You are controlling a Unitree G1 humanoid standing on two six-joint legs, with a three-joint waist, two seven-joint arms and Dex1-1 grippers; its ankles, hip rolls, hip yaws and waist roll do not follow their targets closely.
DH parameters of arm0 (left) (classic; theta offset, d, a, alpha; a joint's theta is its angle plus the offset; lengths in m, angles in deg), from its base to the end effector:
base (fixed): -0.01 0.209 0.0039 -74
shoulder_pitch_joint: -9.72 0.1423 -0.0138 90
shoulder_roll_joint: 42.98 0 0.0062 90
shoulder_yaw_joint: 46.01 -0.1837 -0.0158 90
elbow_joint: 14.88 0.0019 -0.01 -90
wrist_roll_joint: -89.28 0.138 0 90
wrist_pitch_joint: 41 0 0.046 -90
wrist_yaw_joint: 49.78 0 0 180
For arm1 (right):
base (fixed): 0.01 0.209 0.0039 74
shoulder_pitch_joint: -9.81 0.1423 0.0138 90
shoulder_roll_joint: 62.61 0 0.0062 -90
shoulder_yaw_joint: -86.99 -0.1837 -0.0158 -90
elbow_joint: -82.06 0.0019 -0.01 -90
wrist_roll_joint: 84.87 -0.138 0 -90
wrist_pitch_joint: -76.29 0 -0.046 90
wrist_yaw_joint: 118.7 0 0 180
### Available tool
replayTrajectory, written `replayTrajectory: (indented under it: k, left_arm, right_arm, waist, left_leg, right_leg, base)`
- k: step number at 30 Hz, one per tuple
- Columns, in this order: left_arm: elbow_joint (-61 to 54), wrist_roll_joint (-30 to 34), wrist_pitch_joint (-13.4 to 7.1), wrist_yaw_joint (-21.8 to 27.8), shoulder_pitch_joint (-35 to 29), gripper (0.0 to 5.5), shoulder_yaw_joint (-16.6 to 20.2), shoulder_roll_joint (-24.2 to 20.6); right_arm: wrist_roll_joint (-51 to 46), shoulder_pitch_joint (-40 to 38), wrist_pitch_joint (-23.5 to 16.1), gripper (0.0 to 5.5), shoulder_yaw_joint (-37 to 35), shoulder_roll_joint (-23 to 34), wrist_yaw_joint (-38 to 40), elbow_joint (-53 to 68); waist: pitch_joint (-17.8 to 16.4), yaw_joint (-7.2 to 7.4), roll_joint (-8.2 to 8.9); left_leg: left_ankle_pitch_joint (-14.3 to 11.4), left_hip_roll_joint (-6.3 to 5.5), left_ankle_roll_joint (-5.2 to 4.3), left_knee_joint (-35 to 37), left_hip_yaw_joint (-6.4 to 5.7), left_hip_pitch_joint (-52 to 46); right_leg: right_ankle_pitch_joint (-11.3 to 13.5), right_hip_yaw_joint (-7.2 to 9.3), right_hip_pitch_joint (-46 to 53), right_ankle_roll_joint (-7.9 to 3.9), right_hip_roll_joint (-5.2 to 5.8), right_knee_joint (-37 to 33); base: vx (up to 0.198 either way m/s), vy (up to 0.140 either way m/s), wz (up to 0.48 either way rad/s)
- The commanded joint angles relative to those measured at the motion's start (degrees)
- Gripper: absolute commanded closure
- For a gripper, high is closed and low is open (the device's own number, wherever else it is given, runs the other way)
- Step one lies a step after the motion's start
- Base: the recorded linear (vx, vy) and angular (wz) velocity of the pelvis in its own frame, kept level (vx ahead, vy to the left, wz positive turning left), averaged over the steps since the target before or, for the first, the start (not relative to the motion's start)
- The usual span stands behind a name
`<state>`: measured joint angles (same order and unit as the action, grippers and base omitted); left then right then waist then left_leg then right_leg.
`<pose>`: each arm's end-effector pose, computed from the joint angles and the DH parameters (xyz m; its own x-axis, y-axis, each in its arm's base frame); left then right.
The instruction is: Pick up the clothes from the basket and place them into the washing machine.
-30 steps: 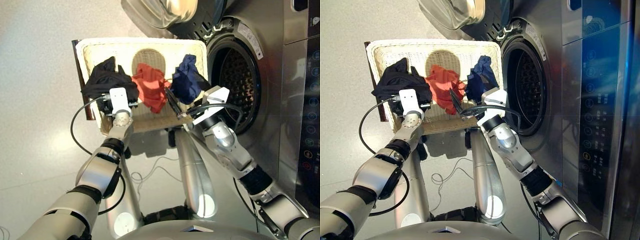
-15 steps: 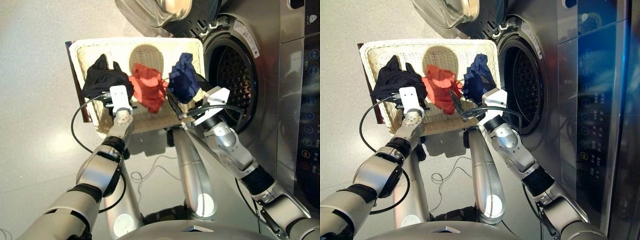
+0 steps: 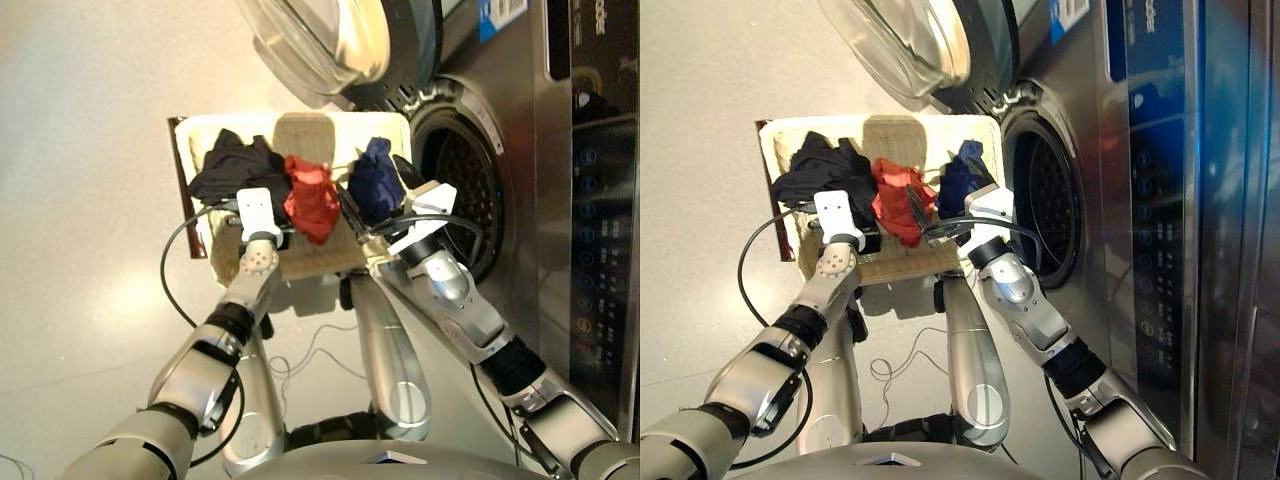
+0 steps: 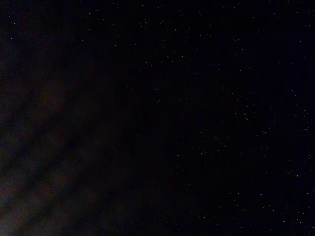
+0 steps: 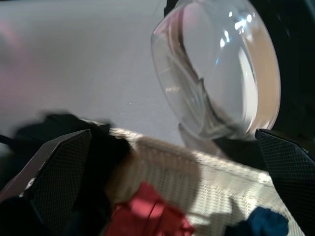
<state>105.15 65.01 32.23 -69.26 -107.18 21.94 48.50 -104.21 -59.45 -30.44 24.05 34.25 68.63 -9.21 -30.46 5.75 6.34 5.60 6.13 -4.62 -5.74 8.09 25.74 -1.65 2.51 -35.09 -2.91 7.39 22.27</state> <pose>0.2797 0.1292 0.0587 0.9928 0.0310 0.1159 -0.0255 0.9985 -0.0494 0.2447 -0.1193 0.1077 0.8243 0.3934 0.4072 -0.3741 0.9183 -0.1298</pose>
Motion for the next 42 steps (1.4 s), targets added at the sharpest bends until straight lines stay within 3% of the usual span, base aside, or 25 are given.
replayTrajectory:
  k: [1,5,7,8,10,13,16,20,27,32,42]
  left_arm:
    - [-11.9,1.8,-5.4,2.3,2.7,5.50,1.6,-2.3]
    - [-22.2,2.7,-5.4,4.9,6.2,5.50,2.6,-5.2]
    - [-27.0,0.4,-5.8,6.7,7.2,5.50,3.4,-6.0]
    - [-29.1,-2.3,-5.5,8.8,7.7,5.50,4.0,-6.3]
    - [-32.6,-7.0,-3.8,13.9,8.2,5.50,4.4,-6.8]
    - [-39.1,-11.9,-1.9,20.7,7.6,5.50,3.8,-8.4]
    - [-43.0,-15.3,1.7,26.9,6.5,5.50,1.6,-10.7]
    - [-46.2,-20.2,4.7,31.0,4.8,5.50,-1.4,-12.6]
    - [-47.3,-22.8,7.1,34.2,2.4,5.50,-6.8,-13.9]
    - [-44.8,-24.0,9.2,36.4,-0.5,5.50,-12.7,-20.0]
    - [-42.0,-27.1,11.5,39.0,-7.8,5.50,-21.9,-30.8]
  right_arm:
    - [3.4,-1.6,-2.5,0.00,-5.1,0.2,2.5,1.5]
    - [6.8,-2.3,-0.9,0.00,-7.7,-0.2,4.2,-1.7]
    - [9.5,-1.7,0.6,0.00,-8.0,-0.2,4.5,-3.5]
    - [15.7,-0.9,2.9,0.00,-7.7,1.0,3.8,-4.0]
    - [26.4,0.5,6.1,0.00,-7.3,3.8,1.7,-1.9]
    - [29.5,1.3,6.8,0.00,-7.6,6.0,-1.6,1.4]
    - [32.7,3.2,7.7,0.00,-5.4,8.5,-9.3,5.2]
    - [39.9,8.1,9.7,0.00,-2.6,7.0,-10.2,1.9]
    - [38.8,15.2,8.8,0.00,0.5,3.6,-10.3,1.5]
    - [36.3,19.1,7.9,0.00,2.9,3.2,-10.2,2.5]
    - [33.0,26.2,6.5,0.00,5.2,2.6,-7.6,4.9]
  waist:
    - [0.7,-1.06,-2.85]
    - [0.7,-1.92,-4.18]
    - [0.7,-2.20,-4.44]
    - [0.7,-2.27,-4.51]
    - [0.7,-2.25,-4.75]
    - [0.7,-2.26,-5.05]
    - [0.7,-2.17,-5.36]
    - [0.7,-2.25,-6.02]
    - [0.7,-2.38,-6.77]
    - [0.7,-2.20,-7.18]
    - [0.7,-2.00,-7.29]
  left_leg:
    - [-1.7,-1.30,-1.10,-1.3,-1.10,-1.0]
    - [-1.5,-1.74,-0.81,-1.0,-1.38,-1.8]
    - [-1.6,-1.77,-0.70,-1.2,-1.44,-2.0]
    - [-1.7,-1.72,-0.66,-1.3,-1.48,-2.1]
    - [-1.8,-1.65,-0.64,-1.4,-1.59,-2.1]
    - [-1.7,-1.79,-0.69,-1.1,-1.63,-2.5]
    - [-1.7,-1.69,-0.70,-1.3,-1.85,-2.8]
    - [-1.7,-1.78,-0.50,-1.4,-1.79,-3.0]
    - [-1.5,-2.07,-0.44,-1.5,-1.98,-2.7]
    - [-1.4,-2.10,-0.24,-2.0,-2.06,-2.5]
    - [-1.4,-1.93,-0.11,-2.9,-1.83,-1.9]
  right_leg:
    - [9.5,-0.14,7.9,-6.54,4.33,-15.3]
    - [9.7,-0.11,9.1,-6.78,5.02,-15.8]
    - [9.7,-0.27,9.4,-6.80,5.06,-15.8]
    - [9.7,-0.39,9.3,-6.80,4.97,-15.7]
    - [9.6,-0.61,9.4,-6.87,4.97,-15.8]
    - [9.7,-0.67,9.8,-7.06,5.19,-16.0]
    - [9.7,-0.90,10.1,-7.08,5.20,-15.9]
    - [9.8,-1.29,10.2,-7.07,5.29,-15.9]
    - [9.9,-1.62,10.1,-7.07,5.61,-16.1]
    - [9.9,-1.79,10.0,-6.99,5.71,-15.8]
    - [9.9,-2.60,9.1,-6.95,5.30,-15.0]
  base:
    - [0.022,0.029,0.189]
    - [0.000,0.000,0.000]
    - [0.000,0.000,0.000]
    - [0.000,0.000,0.000]
    - [0.000,0.000,0.000]
    - [0.000,0.000,0.000]
    - [0.000,0.000,0.000]
    - [0.000,0.000,0.000]
    - [0.000,0.000,0.000]
    - [0.000,0.000,0.000]
    - [0.000,0.000,0.000]
